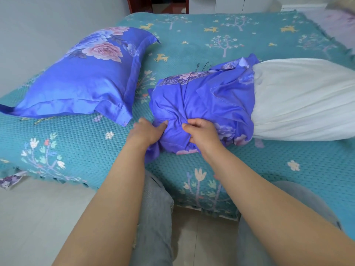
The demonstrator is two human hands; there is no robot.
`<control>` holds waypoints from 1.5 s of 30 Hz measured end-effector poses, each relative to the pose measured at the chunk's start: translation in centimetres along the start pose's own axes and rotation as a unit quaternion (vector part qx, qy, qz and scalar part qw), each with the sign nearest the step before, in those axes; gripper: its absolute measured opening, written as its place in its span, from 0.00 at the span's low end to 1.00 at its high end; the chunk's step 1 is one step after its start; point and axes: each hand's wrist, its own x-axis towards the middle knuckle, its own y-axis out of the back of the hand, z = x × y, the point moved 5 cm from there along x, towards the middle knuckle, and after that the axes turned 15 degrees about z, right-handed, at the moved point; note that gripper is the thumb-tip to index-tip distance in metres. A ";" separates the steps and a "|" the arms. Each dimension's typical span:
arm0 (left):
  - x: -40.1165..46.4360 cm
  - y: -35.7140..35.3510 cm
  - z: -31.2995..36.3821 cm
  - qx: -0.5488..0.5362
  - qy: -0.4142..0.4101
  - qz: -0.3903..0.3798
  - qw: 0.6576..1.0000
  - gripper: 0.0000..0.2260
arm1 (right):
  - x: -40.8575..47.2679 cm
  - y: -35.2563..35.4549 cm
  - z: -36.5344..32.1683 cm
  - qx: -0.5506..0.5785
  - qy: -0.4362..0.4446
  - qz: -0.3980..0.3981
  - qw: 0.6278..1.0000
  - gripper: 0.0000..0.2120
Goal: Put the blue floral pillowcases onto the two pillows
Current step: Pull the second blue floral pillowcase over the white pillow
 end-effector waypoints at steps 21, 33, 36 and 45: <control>1.6 -0.4 1.0 -0.130 0.006 0.002 0.992 0.16 | 4.0 13.6 -8.7 -0.476 0.282 0.313 0.772 0.38; 0.3 0.7 1.5 -0.221 -0.028 0.031 0.974 0.06 | 2.6 11.8 -10.0 -0.545 0.262 0.303 0.736 0.15; 0.0 1.4 1.7 -0.281 -0.010 0.059 0.958 0.07 | 2.6 12.3 -10.6 -0.370 0.232 0.312 0.844 0.17; 1.4 4.6 1.8 -0.353 0.039 0.174 0.919 0.06 | 1.7 12.6 -13.5 -0.174 0.184 0.306 0.918 0.14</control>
